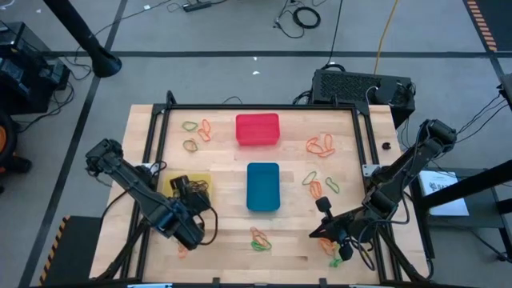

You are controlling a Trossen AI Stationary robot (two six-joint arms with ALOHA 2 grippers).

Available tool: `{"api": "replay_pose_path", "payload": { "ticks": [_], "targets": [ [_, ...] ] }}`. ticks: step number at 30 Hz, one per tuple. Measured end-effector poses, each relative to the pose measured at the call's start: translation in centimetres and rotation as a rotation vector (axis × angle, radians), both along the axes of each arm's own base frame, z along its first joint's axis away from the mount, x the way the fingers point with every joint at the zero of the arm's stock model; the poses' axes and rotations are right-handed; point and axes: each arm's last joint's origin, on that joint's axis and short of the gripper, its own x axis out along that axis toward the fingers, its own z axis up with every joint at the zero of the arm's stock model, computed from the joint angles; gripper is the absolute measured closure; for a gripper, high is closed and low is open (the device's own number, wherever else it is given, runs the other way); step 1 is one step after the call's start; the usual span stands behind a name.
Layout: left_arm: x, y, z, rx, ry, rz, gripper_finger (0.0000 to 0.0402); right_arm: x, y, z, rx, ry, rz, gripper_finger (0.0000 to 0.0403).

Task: Sort rubber bands into baskets
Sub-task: Put the purple rubber band into the yellow bin

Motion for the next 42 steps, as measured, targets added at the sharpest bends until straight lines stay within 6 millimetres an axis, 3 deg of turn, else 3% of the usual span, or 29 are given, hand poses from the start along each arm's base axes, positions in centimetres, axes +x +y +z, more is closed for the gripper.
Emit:
{"api": "replay_pose_path", "payload": {
  "ticks": [13, 19, 23, 35, 42],
  "targets": [
    [-0.9, 4.4, 3.4, 0.018, -0.133, 0.045, 0.04, 0.1, 0.0, 0.1, -0.011, -0.017, 0.014, 0.0403],
    [-1.5, 5.3, 3.9, -0.017, -0.137, 0.061, 0.04, 0.1, 0.1, 0.2, -0.023, -0.027, 0.024, 0.0403],
    [-2.3, 5.8, 2.5, 0.001, -0.103, 0.09, 0.04, 0.3, 0.1, 0.1, -0.02, -0.036, 0.02, 0.0403],
    [-4.2, 6.5, -4.1, 0.012, 0.142, 0.152, 0.04, 2.5, -0.6, -1.8, -0.102, 0.007, -0.033, 0.0403],
    [-4.2, 6.4, -5.7, -0.014, 0.14, 0.155, 0.04, 4.1, -1.8, -1.9, -0.084, -0.018, -0.101, 0.0403]
  ]
}}
